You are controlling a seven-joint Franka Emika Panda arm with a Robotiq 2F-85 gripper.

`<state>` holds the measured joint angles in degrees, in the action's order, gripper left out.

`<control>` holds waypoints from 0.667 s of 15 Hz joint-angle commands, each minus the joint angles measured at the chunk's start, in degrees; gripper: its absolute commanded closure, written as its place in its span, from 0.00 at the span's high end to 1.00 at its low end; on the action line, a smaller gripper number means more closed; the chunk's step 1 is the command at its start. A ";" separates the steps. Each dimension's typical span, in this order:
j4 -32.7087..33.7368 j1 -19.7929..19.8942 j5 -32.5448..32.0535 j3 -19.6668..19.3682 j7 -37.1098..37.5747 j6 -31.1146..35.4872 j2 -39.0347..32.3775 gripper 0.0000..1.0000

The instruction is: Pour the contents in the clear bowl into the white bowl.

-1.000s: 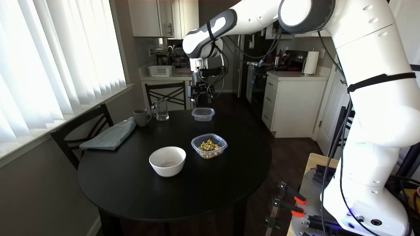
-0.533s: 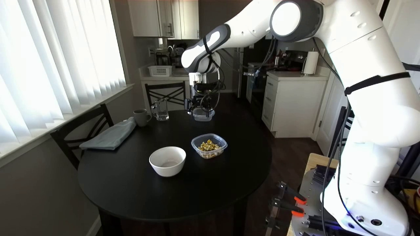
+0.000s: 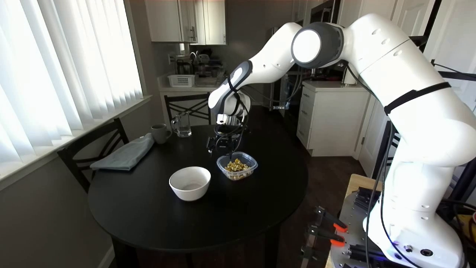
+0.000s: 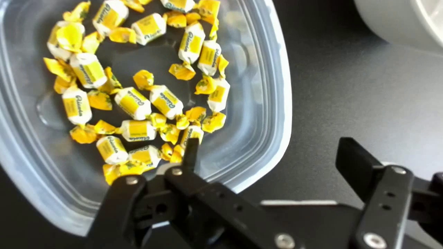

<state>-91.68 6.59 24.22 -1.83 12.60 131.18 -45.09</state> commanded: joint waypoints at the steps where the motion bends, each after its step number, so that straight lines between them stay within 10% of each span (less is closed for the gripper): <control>1: -4.28 -2.04 -1.71 0.89 -0.43 6.99 -0.42 1.00; 10: -20.95 -8.68 -5.34 -0.59 1.90 33.09 4.43 1.00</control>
<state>-103.61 0.17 20.53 -1.47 12.83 155.21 -45.48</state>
